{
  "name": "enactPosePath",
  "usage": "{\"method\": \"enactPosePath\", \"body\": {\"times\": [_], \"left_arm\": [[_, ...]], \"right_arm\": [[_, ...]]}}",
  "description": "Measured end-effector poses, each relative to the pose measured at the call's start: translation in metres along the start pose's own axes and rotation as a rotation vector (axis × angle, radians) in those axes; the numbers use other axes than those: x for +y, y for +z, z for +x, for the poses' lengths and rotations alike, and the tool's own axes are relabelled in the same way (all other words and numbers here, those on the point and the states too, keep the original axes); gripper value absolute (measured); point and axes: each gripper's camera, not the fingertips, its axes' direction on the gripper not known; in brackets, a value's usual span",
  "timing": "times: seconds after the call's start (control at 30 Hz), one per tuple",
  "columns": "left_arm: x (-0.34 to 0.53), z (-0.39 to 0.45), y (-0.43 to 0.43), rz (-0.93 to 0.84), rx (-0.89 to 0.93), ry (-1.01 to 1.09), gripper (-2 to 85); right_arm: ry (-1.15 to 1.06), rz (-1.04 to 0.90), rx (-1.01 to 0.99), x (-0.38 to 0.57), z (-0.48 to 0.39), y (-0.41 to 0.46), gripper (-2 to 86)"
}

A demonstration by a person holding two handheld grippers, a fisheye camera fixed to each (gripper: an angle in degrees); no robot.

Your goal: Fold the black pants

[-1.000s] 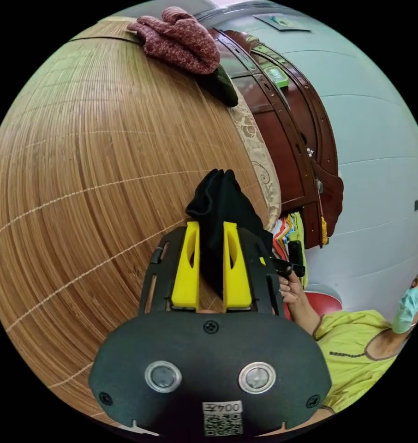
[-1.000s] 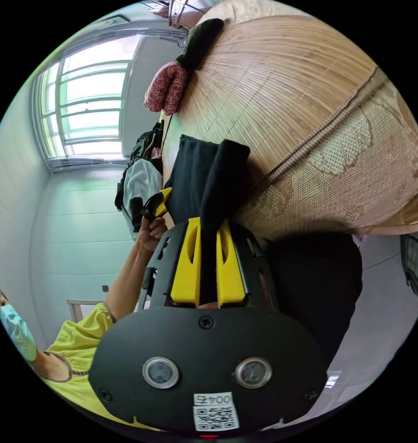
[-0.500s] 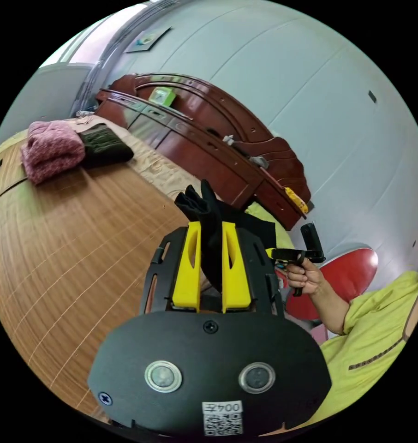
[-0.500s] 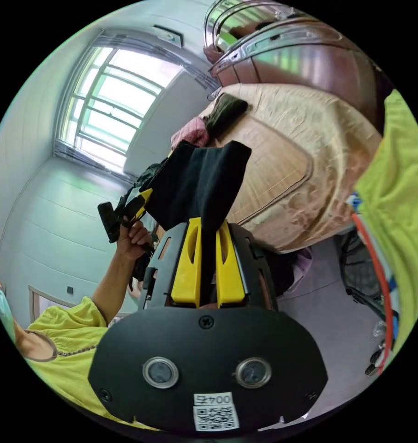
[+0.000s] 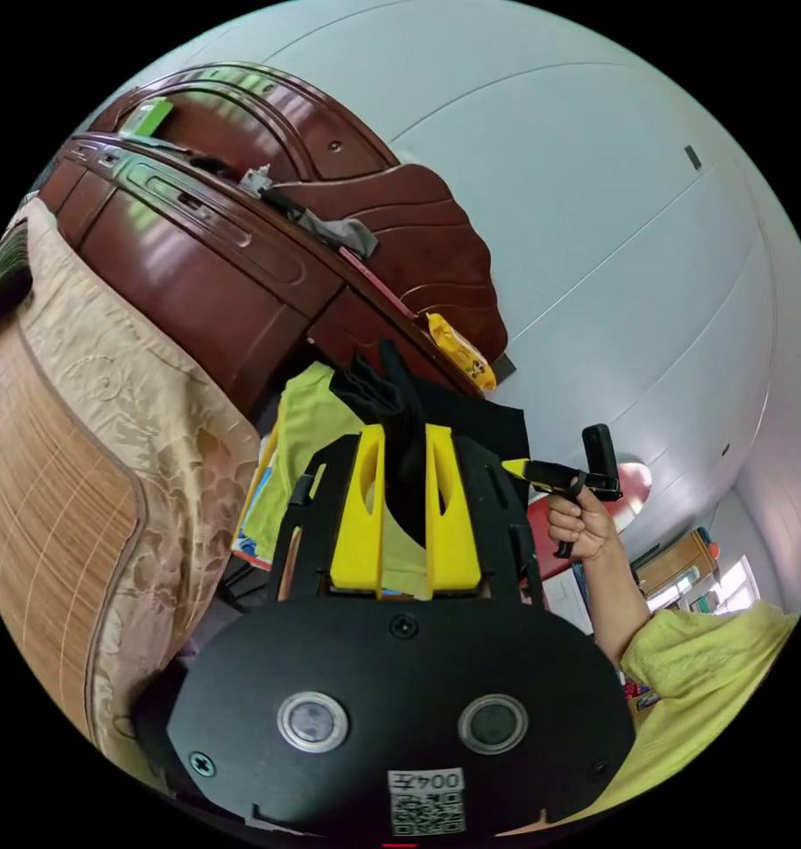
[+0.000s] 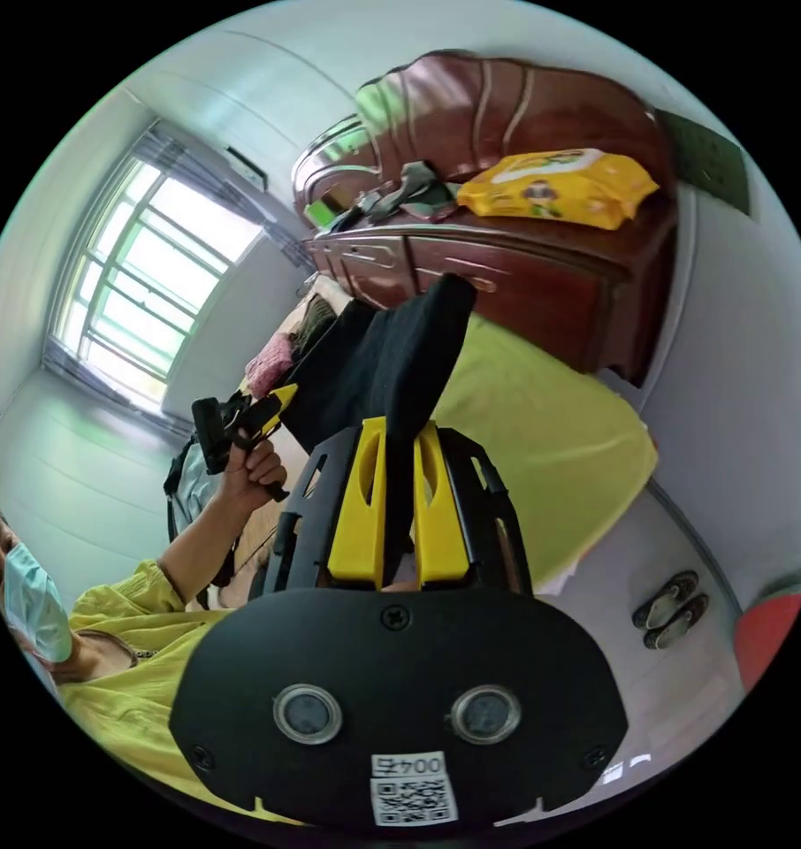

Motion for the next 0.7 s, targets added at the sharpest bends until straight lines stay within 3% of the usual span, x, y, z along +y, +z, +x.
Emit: {"method": "enactPosePath", "body": {"times": [0.2,0.53,0.6,0.7], "left_arm": [[0.01,0.01,0.064,-0.06,-0.025,-0.021,7.3],[0.06,-0.016,0.073,-0.008,0.029,-0.355,7.6],[0.063,-0.013,0.057,0.049,0.015,-0.365,7.2],[0.067,0.0,0.032,0.063,-0.041,-0.332,5.4]], "right_arm": [[0.141,-0.007,-0.028,0.023,0.055,-0.016,5.5],[0.339,0.08,-0.14,0.061,0.092,-0.001,6.5],[0.35,0.138,-0.086,0.068,0.084,-0.01,6.6],[0.281,0.29,0.156,0.077,0.041,-0.028,6.6]]}}
